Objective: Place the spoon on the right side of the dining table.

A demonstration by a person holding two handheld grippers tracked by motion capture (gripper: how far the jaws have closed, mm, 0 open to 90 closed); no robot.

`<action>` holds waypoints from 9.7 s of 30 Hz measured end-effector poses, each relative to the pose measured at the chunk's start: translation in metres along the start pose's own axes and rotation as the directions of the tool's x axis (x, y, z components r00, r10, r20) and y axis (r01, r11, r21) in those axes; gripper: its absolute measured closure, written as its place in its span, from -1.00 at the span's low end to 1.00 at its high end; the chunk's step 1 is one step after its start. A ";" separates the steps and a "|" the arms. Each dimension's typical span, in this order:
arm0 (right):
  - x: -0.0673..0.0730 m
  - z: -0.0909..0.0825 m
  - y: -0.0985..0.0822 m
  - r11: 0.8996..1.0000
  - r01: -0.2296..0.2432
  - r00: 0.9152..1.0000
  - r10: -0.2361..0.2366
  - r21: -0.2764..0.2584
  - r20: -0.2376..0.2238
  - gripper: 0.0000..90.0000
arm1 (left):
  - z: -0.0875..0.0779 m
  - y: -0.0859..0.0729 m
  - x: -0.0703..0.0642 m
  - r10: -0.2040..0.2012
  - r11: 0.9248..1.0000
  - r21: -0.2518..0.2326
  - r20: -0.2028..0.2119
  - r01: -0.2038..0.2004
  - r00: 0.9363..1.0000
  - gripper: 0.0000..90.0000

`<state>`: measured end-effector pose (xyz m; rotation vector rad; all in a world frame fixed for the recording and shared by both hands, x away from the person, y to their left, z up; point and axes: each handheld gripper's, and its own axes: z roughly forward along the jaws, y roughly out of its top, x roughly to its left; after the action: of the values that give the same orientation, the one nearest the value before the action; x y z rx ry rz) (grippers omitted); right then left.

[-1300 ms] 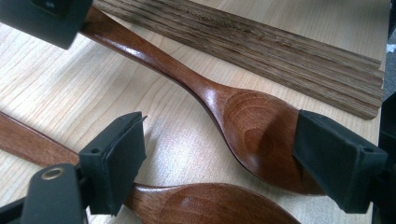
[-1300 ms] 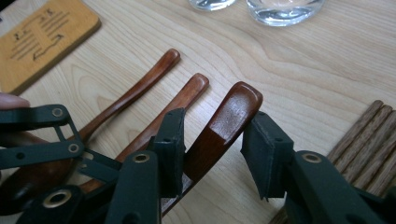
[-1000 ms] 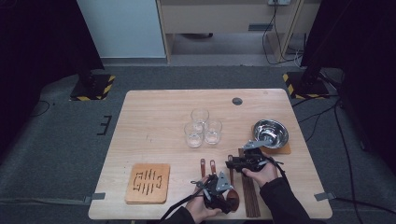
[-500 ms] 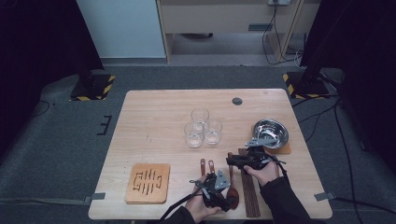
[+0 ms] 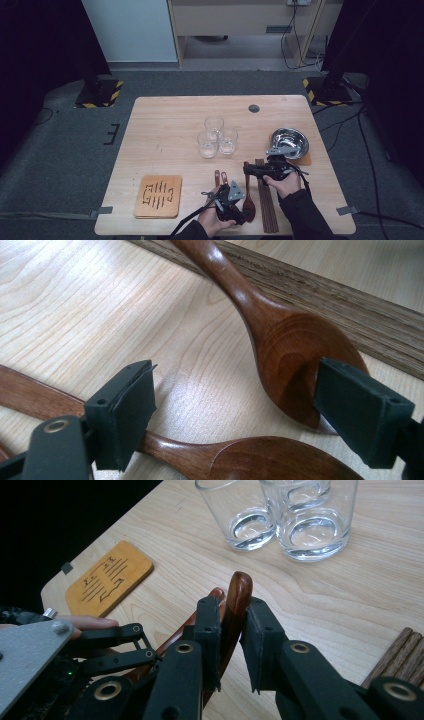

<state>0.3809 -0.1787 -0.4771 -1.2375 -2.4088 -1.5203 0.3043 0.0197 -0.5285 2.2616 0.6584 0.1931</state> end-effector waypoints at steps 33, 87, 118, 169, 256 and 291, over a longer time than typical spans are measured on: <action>0.004 -0.003 0.001 0.994 -0.096 0.994 0.093 -0.049 -0.055 0.87 | 0.001 0.000 0.000 0.008 1.000 -0.008 -0.008 -0.008 1.000 -0.64; -0.015 -0.046 0.031 0.955 -0.045 0.989 0.085 -0.293 0.124 0.88 | -0.132 -0.080 0.127 -0.337 0.940 -0.175 -0.343 0.293 0.877 -0.67; -0.031 -0.055 0.054 0.917 0.003 0.965 0.103 -0.399 0.243 0.87 | -0.136 -0.119 0.162 -0.430 0.898 -0.126 -0.459 0.422 0.778 -0.86; -0.059 -0.067 0.093 0.856 0.046 0.924 0.159 -0.515 0.347 0.87 | -0.134 -0.119 0.162 -0.438 0.892 -0.120 -0.461 0.435 0.772 -0.95; -0.119 -0.074 0.078 0.903 -0.043 0.834 0.268 -0.428 0.481 0.75 | -0.134 -0.119 0.162 -0.439 0.892 -0.119 -0.458 0.436 0.773 -0.96; -0.122 -0.085 0.050 0.982 0.000 0.782 0.117 -0.188 0.612 -0.16 | -0.134 -0.119 0.163 -0.439 0.892 -0.118 -0.459 0.437 0.772 -0.96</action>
<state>0.4653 -0.3079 -0.4468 -2.1281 -2.5738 -1.5086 0.3520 0.2566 -0.5290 1.9886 1.4267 0.5269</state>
